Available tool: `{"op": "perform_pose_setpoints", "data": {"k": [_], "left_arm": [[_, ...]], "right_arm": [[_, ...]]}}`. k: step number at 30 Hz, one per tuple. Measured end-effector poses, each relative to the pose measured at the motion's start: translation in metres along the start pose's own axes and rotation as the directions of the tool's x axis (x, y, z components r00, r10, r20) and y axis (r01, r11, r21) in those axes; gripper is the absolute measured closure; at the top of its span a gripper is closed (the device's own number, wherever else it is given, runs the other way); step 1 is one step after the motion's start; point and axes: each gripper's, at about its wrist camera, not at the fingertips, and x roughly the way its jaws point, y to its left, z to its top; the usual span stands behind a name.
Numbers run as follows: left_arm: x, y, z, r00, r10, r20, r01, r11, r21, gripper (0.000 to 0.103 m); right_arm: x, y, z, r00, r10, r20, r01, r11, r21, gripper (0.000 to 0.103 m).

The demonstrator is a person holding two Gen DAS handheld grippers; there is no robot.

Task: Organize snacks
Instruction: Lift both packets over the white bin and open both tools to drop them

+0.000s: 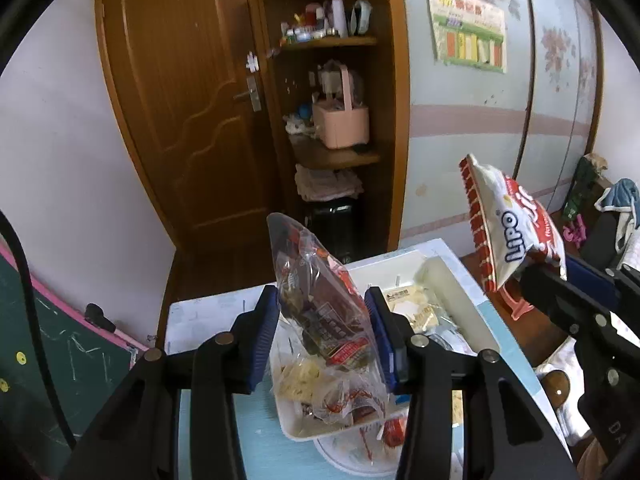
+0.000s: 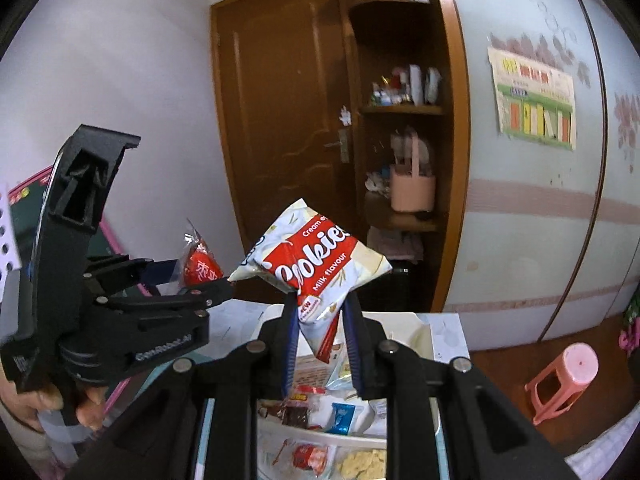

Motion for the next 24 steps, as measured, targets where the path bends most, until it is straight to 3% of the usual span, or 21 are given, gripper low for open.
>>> {"op": "perform_pose_setpoints", "data": {"k": [4,11,12,14,15,20,24], "left_arm": [[0.046,-0.008,0.0,0.999,0.012,-0.049,-0.012,1.0,-0.003,0.061],[0.123,-0.013,-0.02,0.987,0.038,-0.156,-0.041,0.999,-0.014,0.057],[0.134,-0.013,-0.024,0.984,0.042,-0.171,-0.044,0.999,-0.012,0.054],[0.15,-0.013,-0.032,0.976,0.043,-0.215,-0.045,0.999,-0.003,0.009],[0.157,-0.013,-0.037,0.973,0.05,-0.227,-0.052,0.999,-0.001,0.005],[0.176,-0.018,-0.052,0.962,0.066,-0.264,-0.063,0.998,0.019,0.004],[0.178,-0.021,-0.058,0.961,0.053,-0.273,-0.052,0.999,0.011,0.004]], "right_arm": [[0.04,-0.021,-0.005,0.998,-0.042,-0.054,0.043,0.999,0.022,0.082],[0.106,-0.046,-0.038,0.981,-0.024,-0.191,0.038,0.997,0.073,0.081],[0.113,-0.048,-0.043,0.978,-0.019,-0.21,0.036,0.996,0.078,0.079],[0.133,-0.055,-0.056,0.963,-0.011,-0.271,0.038,0.995,0.094,0.076],[0.138,-0.057,-0.06,0.958,-0.004,-0.288,0.034,0.994,0.101,0.076],[0.149,-0.065,-0.077,0.949,-0.016,-0.316,0.054,0.992,0.113,0.054],[0.15,-0.068,-0.078,0.949,-0.007,-0.315,0.049,0.991,0.128,0.054]]}}
